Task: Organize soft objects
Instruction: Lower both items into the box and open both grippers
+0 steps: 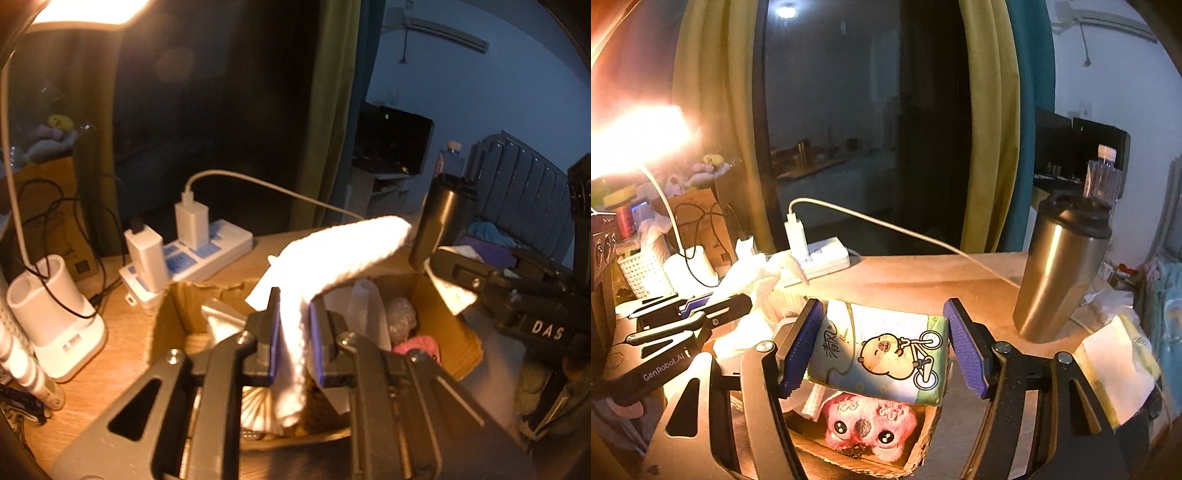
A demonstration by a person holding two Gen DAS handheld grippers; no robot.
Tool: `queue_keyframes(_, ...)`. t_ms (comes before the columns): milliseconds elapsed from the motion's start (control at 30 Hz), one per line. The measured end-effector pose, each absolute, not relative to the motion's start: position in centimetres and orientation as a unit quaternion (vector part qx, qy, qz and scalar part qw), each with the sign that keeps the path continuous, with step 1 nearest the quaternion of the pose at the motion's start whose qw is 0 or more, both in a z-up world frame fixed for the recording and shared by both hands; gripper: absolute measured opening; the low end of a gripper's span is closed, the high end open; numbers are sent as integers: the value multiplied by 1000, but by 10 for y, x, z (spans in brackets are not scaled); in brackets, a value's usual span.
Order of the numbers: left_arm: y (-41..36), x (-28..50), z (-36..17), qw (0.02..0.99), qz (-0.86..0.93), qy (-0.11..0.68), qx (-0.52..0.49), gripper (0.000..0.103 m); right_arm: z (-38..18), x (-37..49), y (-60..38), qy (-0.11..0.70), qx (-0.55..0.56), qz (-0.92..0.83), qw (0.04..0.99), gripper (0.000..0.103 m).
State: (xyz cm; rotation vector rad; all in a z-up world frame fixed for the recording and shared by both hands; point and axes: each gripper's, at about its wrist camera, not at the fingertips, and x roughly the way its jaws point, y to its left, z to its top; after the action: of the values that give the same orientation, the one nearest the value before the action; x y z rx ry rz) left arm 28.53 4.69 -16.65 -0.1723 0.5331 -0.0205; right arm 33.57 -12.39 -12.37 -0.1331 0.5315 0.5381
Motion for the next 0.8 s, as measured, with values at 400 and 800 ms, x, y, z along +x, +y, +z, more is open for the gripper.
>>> queue_keyframes(400, 27, 301, -187, 950, -40, 299, -82, 14, -151, 347, -116, 293, -71, 267, 915, 70)
queue_keyframes(800, 24, 312, -205, 939, -45, 332, -80, 15, -172, 354, -112, 324, -75, 268, 904, 70)
